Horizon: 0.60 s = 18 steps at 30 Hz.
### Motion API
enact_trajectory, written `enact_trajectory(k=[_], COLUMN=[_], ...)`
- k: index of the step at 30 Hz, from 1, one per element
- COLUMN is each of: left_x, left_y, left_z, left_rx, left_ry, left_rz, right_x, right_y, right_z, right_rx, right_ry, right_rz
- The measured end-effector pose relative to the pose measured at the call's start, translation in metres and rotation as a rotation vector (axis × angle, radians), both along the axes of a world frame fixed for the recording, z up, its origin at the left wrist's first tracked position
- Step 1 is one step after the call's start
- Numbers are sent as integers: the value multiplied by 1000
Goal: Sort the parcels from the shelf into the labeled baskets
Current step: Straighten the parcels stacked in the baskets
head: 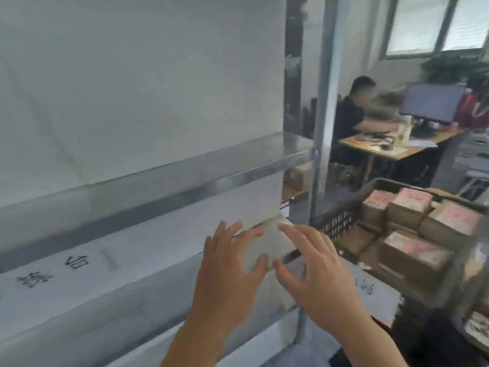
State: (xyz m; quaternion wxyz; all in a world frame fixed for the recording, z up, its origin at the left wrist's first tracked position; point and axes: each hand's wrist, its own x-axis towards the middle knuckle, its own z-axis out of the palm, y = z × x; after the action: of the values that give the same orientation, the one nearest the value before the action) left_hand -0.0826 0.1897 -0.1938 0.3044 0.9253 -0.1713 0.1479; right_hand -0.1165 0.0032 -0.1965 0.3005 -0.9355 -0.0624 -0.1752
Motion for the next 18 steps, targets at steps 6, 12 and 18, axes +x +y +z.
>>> enact_trajectory(k=[6, 12, 18], left_x=[-75, -175, -270], left_y=[198, 355, 472], left_z=[1, -6, -23], left_rx=[-4, -101, -204], left_ry=[-35, -54, -36], left_rz=[353, 740, 1062], right_x=[-10, -42, -84], right_y=[197, 379, 543], right_z=[8, 10, -12], right_rx=[2, -39, -103], right_ry=[-47, -37, -3], right_rz=[335, 722, 1078])
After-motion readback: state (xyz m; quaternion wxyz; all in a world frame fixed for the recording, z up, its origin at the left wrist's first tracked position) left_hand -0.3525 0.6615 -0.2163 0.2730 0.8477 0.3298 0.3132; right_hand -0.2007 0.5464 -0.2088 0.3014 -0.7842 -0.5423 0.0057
